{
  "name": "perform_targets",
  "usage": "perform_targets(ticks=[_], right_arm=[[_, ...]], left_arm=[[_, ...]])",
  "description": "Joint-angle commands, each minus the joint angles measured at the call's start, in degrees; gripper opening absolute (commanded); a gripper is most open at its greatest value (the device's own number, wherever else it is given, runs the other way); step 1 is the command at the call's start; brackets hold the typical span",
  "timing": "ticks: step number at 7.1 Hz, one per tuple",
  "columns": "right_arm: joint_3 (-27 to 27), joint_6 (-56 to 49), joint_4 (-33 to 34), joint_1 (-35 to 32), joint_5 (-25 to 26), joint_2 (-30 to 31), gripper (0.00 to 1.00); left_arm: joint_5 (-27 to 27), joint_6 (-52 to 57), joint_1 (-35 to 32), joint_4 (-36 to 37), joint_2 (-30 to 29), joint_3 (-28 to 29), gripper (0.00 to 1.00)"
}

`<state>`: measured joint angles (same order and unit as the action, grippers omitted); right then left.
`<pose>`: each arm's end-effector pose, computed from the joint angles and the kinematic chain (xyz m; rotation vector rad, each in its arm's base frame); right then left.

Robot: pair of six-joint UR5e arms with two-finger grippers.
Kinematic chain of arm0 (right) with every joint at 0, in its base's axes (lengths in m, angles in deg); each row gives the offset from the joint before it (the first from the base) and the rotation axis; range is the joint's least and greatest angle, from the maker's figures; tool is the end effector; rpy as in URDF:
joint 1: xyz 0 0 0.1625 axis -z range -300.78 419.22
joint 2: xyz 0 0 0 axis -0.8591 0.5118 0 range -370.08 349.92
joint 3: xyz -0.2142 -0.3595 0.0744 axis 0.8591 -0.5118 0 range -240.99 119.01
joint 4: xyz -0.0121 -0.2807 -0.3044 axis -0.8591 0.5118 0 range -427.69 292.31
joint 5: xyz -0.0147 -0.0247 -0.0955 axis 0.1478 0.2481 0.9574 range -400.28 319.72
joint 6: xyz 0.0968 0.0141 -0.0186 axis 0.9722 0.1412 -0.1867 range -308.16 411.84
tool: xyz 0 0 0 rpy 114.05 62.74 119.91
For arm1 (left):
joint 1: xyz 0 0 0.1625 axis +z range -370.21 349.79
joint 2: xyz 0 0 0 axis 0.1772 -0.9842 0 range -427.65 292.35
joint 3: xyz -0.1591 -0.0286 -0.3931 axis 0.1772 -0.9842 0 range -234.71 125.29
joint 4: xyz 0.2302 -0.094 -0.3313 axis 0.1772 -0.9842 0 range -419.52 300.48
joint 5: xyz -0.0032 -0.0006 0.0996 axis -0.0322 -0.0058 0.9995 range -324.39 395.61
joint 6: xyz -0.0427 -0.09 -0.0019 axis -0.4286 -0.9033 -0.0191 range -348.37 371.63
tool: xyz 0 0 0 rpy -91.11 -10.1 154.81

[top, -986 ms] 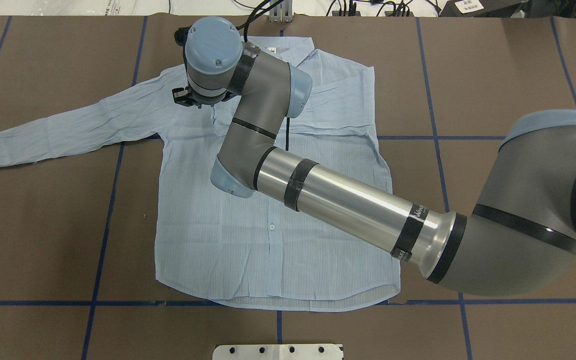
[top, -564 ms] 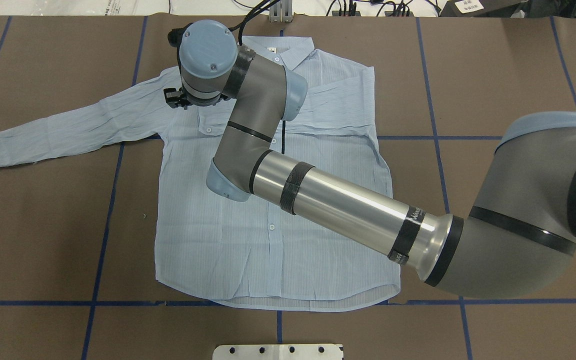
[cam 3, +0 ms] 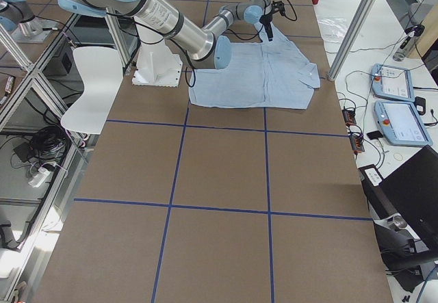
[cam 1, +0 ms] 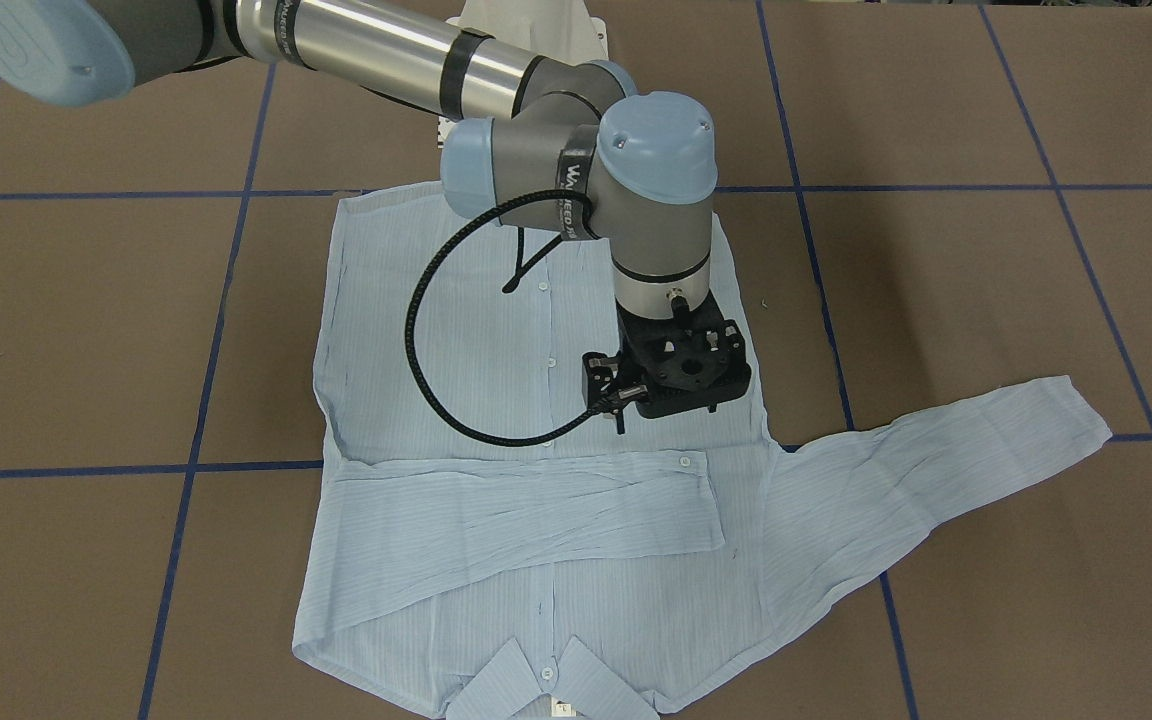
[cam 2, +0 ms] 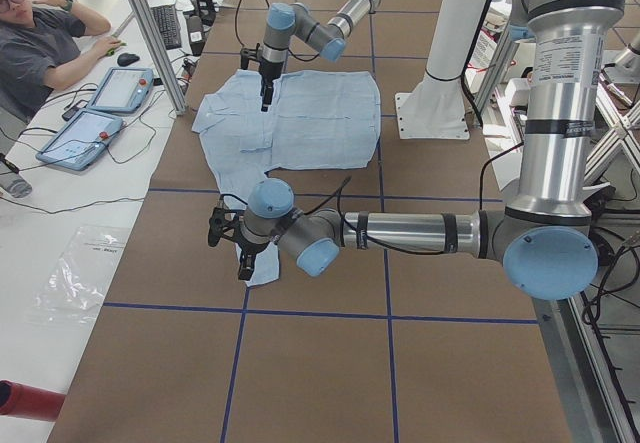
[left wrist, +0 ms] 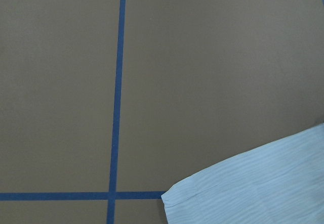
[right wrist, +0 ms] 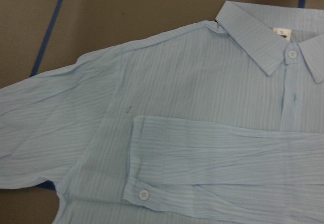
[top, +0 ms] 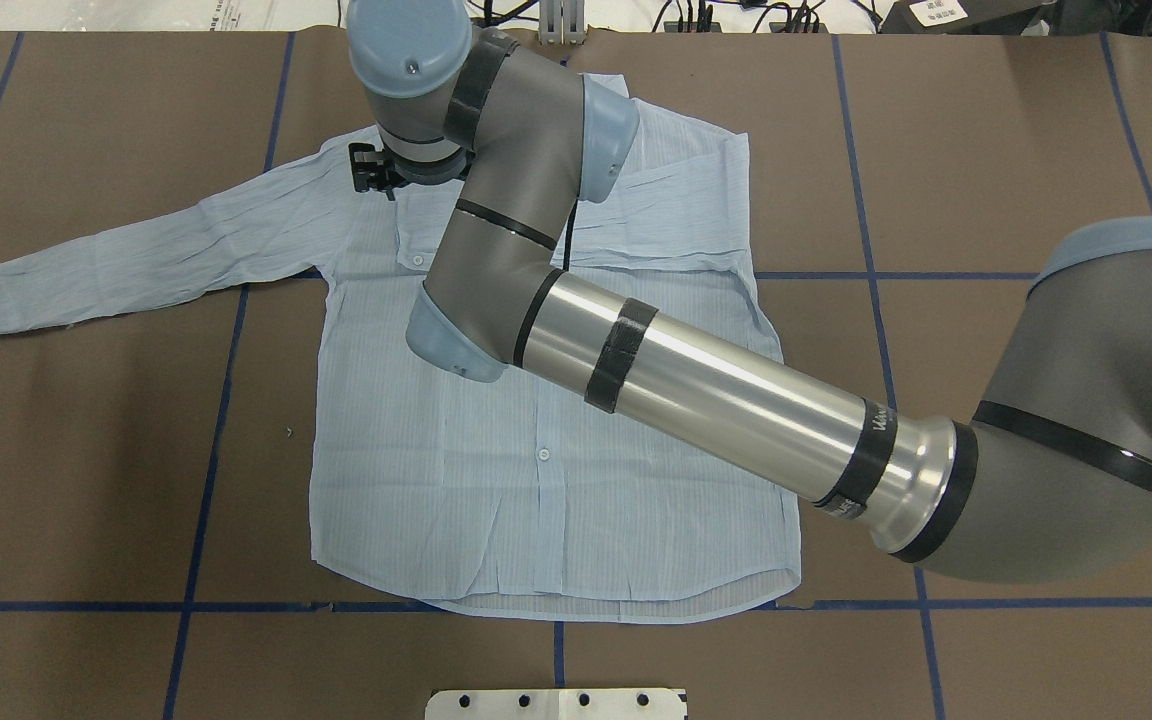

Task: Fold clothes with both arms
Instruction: 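Lay the sleeve across the chest and release with the right gripper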

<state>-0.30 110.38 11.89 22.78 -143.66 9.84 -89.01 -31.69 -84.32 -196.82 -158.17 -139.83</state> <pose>-0.6060 -0.5844 0.0342 0.3156 -0.8589 -0.0237 0.0696 -0.5247 0.6094 0.3472 0.8587 -0.2178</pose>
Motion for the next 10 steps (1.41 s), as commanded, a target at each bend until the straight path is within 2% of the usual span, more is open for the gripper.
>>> perform_targets(ticks=[1, 3, 4, 9, 10], right_arm=[[11.15, -2.80, 8.28, -5.28, -7.68, 7.81, 1.00], [22.85, -9.90, 16.70, -7.76, -9.38, 15.20, 1.00], [26.29, -10.37, 17.09, -7.94, -9.47, 18.37, 1.00], [27.56, -10.29, 16.57, -7.94, -9.74, 20.15, 1.00], [27.56, -10.29, 16.56, -7.94, -9.65, 20.24, 1.00]], left_arm=[[9.96, -14.62, 8.08, -8.31, 2.09, 1.18, 0.99], [16.57, -17.85, 10.47, -13.93, 1.84, 6.43, 0.96], [17.21, -17.50, 10.48, -15.96, 1.06, 9.42, 0.93], [17.39, -17.15, 14.61, -15.98, -2.20, 14.45, 0.82], [17.39, -17.15, 14.96, -15.98, -2.38, 14.89, 0.77]])
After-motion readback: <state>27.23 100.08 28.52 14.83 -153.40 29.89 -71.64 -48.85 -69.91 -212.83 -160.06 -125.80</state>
